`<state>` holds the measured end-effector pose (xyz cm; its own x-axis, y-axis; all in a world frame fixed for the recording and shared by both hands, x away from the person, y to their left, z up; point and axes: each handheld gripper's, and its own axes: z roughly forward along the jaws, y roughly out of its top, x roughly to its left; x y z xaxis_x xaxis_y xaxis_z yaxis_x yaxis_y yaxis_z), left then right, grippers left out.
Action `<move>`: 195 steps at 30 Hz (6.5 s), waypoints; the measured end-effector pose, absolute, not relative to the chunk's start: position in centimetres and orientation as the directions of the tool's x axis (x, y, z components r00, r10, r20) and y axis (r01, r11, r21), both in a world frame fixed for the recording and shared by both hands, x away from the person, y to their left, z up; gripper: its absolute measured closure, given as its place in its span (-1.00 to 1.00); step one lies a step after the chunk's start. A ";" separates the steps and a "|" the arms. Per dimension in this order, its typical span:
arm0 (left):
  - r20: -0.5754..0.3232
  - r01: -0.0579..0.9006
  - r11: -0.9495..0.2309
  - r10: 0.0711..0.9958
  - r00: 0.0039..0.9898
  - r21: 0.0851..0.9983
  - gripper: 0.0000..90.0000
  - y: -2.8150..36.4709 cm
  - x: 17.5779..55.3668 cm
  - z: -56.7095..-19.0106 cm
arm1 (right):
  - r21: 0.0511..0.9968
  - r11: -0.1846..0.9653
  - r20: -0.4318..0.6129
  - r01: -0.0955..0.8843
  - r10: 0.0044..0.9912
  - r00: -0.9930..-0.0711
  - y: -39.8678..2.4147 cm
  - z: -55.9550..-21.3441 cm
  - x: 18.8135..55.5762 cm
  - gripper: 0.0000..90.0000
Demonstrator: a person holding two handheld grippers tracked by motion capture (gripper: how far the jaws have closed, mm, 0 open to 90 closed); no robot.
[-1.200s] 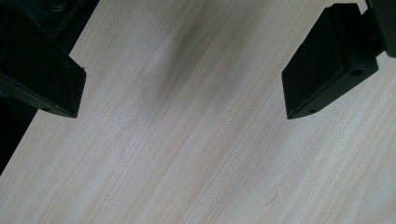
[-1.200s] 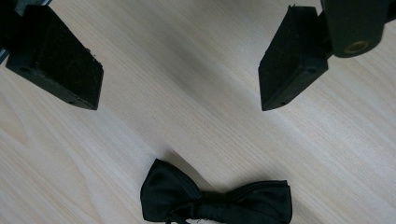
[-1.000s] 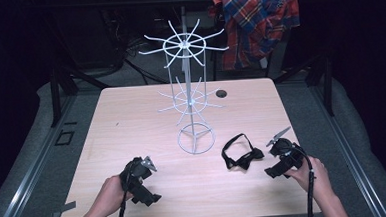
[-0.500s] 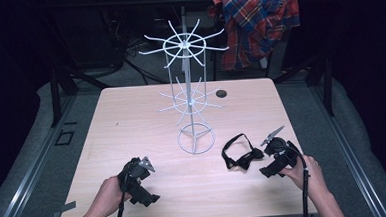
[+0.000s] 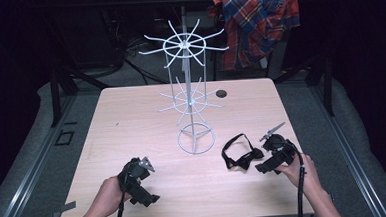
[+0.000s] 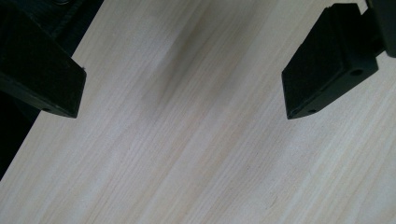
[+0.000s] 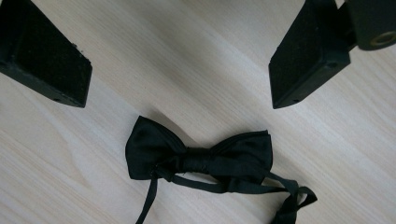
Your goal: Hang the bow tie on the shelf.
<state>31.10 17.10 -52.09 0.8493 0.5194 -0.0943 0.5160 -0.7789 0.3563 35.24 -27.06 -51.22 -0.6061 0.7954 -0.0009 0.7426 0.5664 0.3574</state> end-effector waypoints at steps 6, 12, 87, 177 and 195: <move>-0.096 0.518 -0.778 0.521 0.848 0.356 -1.00 17.1 31.1 -52.1 | 0.370 0.540 0.020 0.756 0.809 -0.588 -27.0 -51.3 35.5 -0.88; -0.095 0.517 -0.777 0.521 0.848 0.358 -1.00 17.1 31.1 -52.1 | 0.390 0.507 0.048 0.769 0.823 -0.567 -26.8 -51.5 35.8 -0.89; -0.088 0.522 -0.781 0.526 0.846 0.342 -1.00 17.1 30.9 -52.3 | 0.569 0.448 -0.060 0.690 0.859 -0.509 -23.2 -48.5 38.6 1.00; -0.088 0.518 -0.778 0.524 0.847 0.355 -1.00 17.1 31.0 -52.1 | 0.767 0.493 -0.205 0.410 0.794 -0.572 -18.9 -38.8 35.5 1.00; -0.092 0.509 -0.785 0.512 0.854 0.353 -1.00 16.9 31.1 -52.1 | 0.783 0.460 -0.182 0.418 0.812 -0.554 -19.0 -37.9 37.4 1.00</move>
